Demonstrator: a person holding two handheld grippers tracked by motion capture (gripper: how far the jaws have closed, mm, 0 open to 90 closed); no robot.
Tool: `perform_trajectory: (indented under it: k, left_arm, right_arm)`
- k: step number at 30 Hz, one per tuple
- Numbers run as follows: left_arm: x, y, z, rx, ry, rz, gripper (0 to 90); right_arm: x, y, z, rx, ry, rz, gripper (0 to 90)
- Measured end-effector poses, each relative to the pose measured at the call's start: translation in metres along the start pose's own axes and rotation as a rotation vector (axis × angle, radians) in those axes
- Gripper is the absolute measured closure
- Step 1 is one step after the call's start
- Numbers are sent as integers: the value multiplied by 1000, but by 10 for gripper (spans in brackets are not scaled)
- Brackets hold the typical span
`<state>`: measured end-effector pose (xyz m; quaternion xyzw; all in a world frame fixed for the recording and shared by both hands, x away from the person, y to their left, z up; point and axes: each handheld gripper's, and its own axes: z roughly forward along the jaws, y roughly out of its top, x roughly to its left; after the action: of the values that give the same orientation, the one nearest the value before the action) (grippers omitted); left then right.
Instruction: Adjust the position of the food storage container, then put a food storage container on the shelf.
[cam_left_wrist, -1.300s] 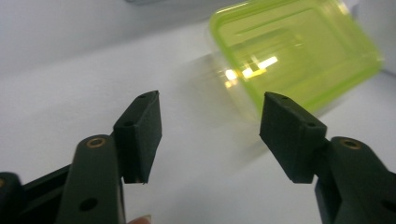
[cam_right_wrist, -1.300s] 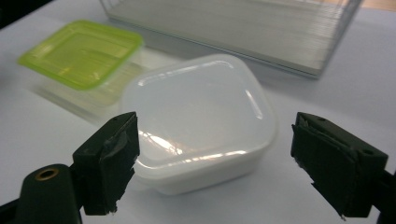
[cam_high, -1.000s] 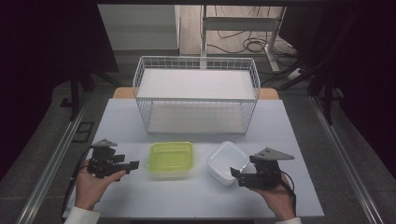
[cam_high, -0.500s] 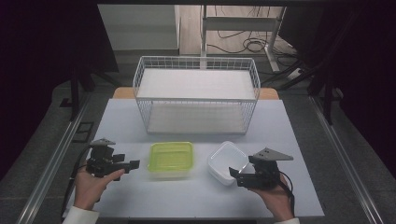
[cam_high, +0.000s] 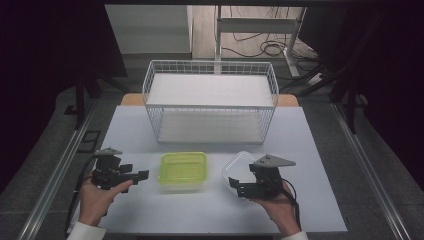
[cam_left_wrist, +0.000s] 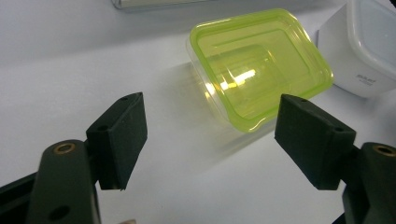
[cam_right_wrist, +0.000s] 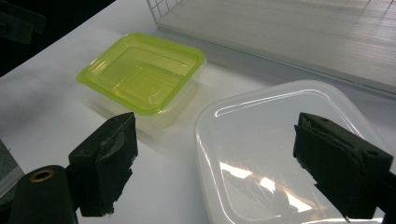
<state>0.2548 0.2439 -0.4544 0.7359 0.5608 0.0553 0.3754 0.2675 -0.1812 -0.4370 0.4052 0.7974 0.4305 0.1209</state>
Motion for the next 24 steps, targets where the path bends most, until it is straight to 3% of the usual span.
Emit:
perform_trajectory:
  k: [2,10,12,14,16,21,24]
  left_arm:
    - [0,1,1,-3,4,-10,248]
    - [-1,3,8,-16,-28,-45,248]
    - [-2,4,11,-14,-48,-57,248]
    - [-2,5,14,-10,-73,-65,334]
    - [-2,6,17,-9,-99,-72,326]
    - [-3,7,23,9,-94,-65,269]
    - [-1,11,30,24,-68,-88,278]
  right_arm:
    - [0,2,5,9,17,20,136]
    - [8,13,20,62,52,23,149]
    - [8,18,26,68,65,54,160]
    - [11,24,35,85,71,72,166]
    - [14,27,40,92,74,72,168]
    - [20,33,48,108,78,57,170]
    - [23,39,56,129,82,52,170]
